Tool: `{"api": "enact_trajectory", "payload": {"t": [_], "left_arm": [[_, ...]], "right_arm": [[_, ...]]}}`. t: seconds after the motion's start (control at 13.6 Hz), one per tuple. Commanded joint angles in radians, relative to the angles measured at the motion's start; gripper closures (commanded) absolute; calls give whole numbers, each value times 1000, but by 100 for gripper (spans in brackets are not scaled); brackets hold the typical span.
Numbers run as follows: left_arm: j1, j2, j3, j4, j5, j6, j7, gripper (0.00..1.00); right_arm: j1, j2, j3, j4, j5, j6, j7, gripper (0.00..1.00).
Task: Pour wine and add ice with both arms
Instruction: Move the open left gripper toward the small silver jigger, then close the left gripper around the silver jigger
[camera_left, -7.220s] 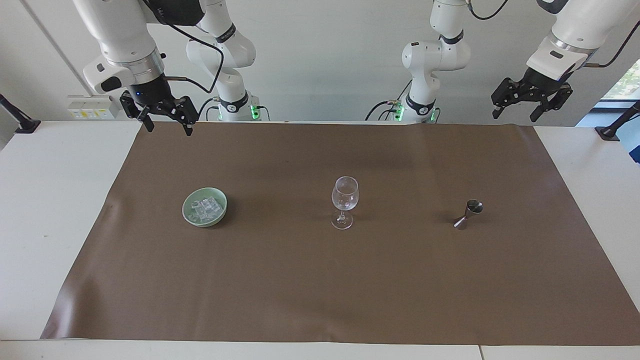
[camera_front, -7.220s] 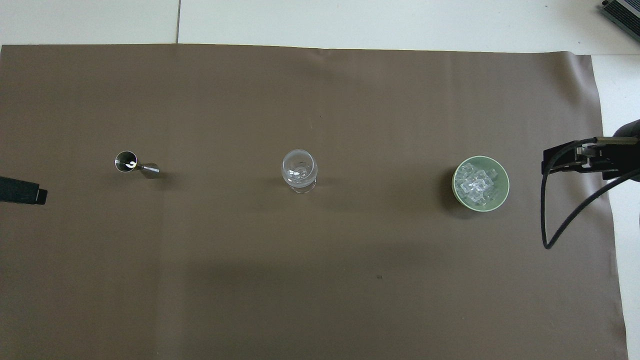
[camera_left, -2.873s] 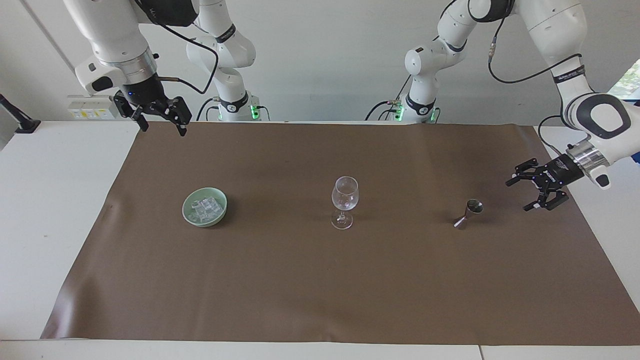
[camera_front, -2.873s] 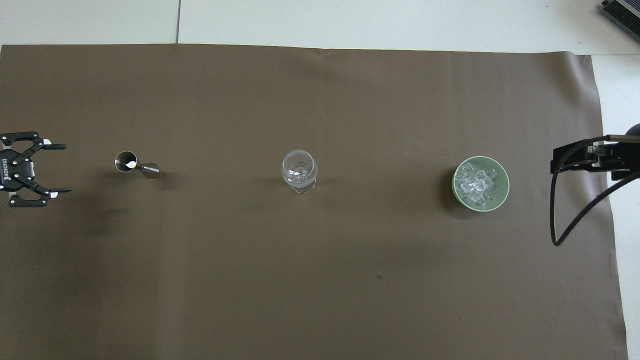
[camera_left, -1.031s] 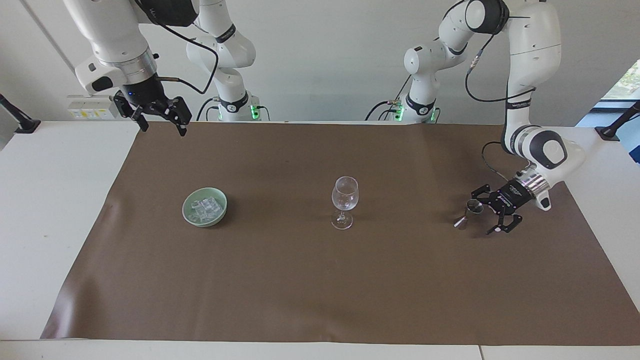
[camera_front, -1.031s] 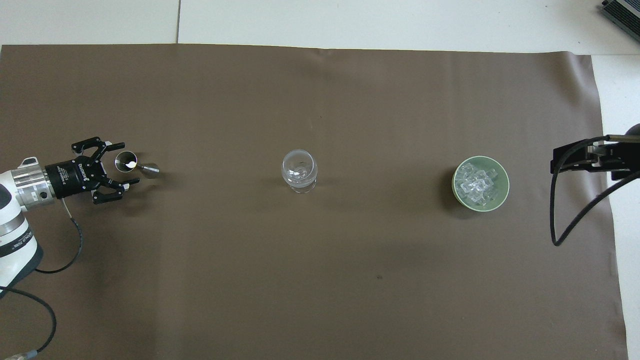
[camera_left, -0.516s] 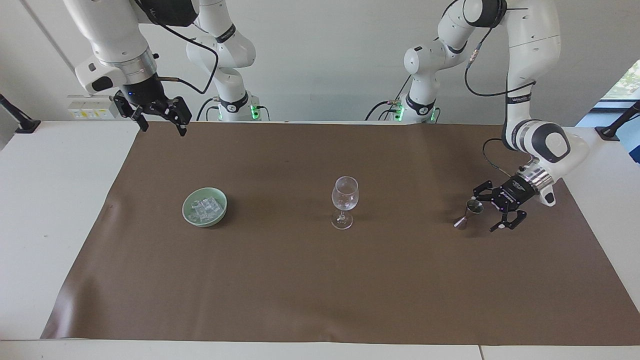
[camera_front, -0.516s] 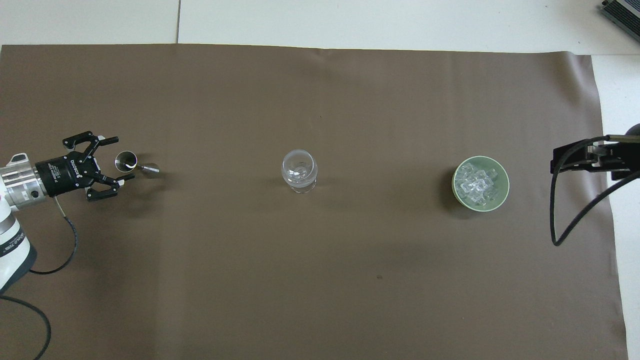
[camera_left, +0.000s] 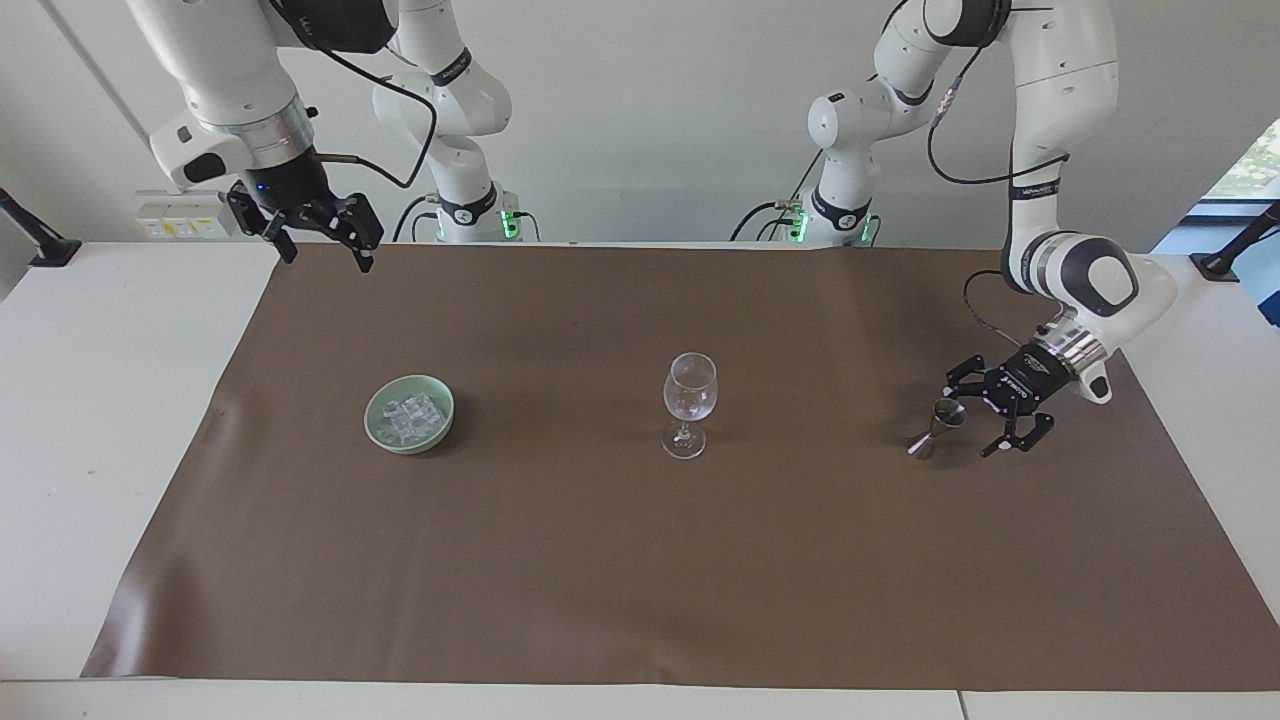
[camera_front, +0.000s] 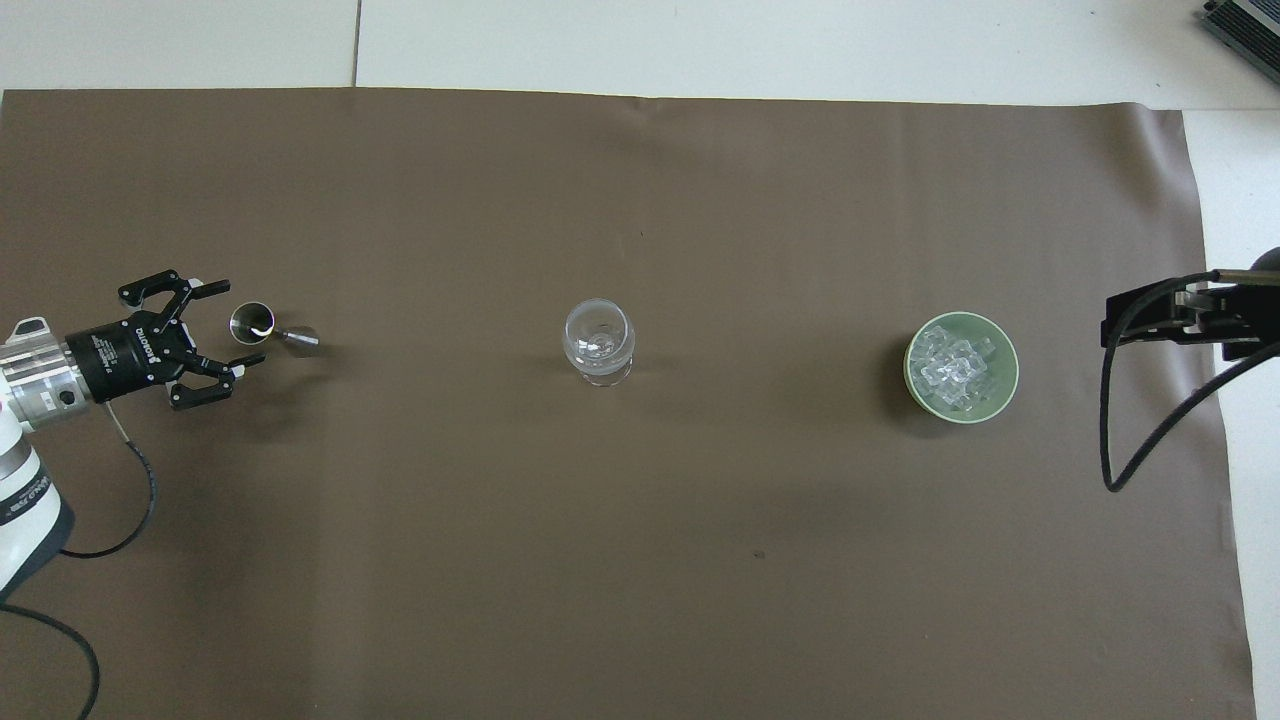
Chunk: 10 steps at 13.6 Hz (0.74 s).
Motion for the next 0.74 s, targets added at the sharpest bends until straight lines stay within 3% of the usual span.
{"api": "enact_trajectory", "payload": {"t": [0.0, 0.66], "left_arm": [[-13, 4, 8, -22, -51, 56, 25, 0], [-64, 6, 4, -37, -49, 21, 131, 0]], "right_arm": [[-14, -5, 6, 2, 19, -4, 4, 0], [-14, -5, 6, 3, 19, -4, 4, 0]]}}
